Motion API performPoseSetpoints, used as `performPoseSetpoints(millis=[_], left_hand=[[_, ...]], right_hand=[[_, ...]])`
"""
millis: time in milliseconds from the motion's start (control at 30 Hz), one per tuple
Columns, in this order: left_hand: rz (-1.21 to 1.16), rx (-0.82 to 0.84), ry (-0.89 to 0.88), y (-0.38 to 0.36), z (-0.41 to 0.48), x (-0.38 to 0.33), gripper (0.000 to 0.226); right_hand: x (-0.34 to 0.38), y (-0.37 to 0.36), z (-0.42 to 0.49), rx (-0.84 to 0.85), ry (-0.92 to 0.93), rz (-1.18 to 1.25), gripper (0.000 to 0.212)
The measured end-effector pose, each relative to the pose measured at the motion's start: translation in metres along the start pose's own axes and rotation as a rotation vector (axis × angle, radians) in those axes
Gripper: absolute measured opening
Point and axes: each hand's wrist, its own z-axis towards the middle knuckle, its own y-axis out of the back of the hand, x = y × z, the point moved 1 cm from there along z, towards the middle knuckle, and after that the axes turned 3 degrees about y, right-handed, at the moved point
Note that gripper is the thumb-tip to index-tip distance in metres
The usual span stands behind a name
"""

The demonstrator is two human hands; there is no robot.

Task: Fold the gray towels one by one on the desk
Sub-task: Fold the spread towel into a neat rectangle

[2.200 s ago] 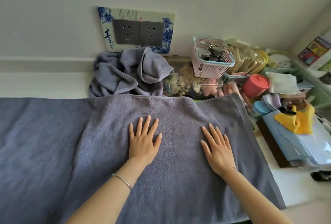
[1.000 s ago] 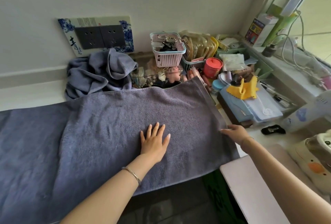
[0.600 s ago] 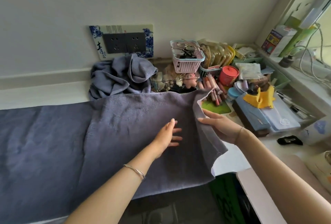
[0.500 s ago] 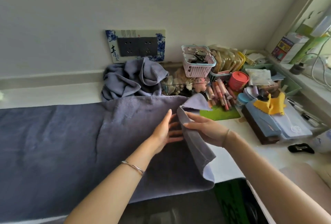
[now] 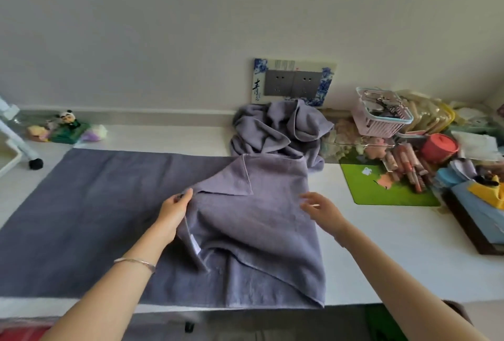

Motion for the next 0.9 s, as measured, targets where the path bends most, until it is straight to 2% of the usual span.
performPoseSetpoints(millis=[67,133,200,267,367,433,533,667,800,900], left_hand=[[0.126,0.019,0.081,0.013,0.008,0.022,0.030],[0.198,0.050,0.084,0.020,0.013,0.038,0.035],[0.248,0.060,0.056,0.017,0.010,0.042,0.032],[0.312,0.026,-0.011,0.012,0.007,0.045,0.028],[0.364,-0.011,-0.120,0.009,-0.004,0.042,0.027],[0.356,0.025,-0.165,0.010,-0.008,0.039,0.027],[0.353,0.114,-0.192,0.006,-0.016,0.038,0.023],[0.438,0.236,-0.145,-0.004,-0.025,0.054,0.019],[0.535,0.186,-0.133,0.001,-0.024,0.067,0.026],[0.535,0.214,-0.128,0.006,-0.029,0.067,0.022]], right_hand=[[-0.024,-0.004,0.007,-0.147,-0.062,-0.088,0.037],[-0.038,-0.015,0.009,-0.189,-0.159,-0.056,0.052],[-0.046,-0.026,0.011,-0.213,-0.237,-0.035,0.056],[-0.050,-0.037,0.014,-0.261,-0.269,-0.092,0.053],[-0.049,-0.046,0.012,-0.382,-0.188,-0.163,0.035],[-0.048,-0.038,0.007,-0.466,-0.124,-0.181,0.027],[-0.054,-0.009,0.001,-0.540,-0.133,-0.221,0.025],[-0.067,0.011,-0.008,-0.511,-0.189,-0.317,0.028],[-0.056,-0.018,-0.024,-0.435,0.049,-0.463,0.039],[-0.041,-0.048,-0.027,-0.250,0.122,-0.314,0.036]])
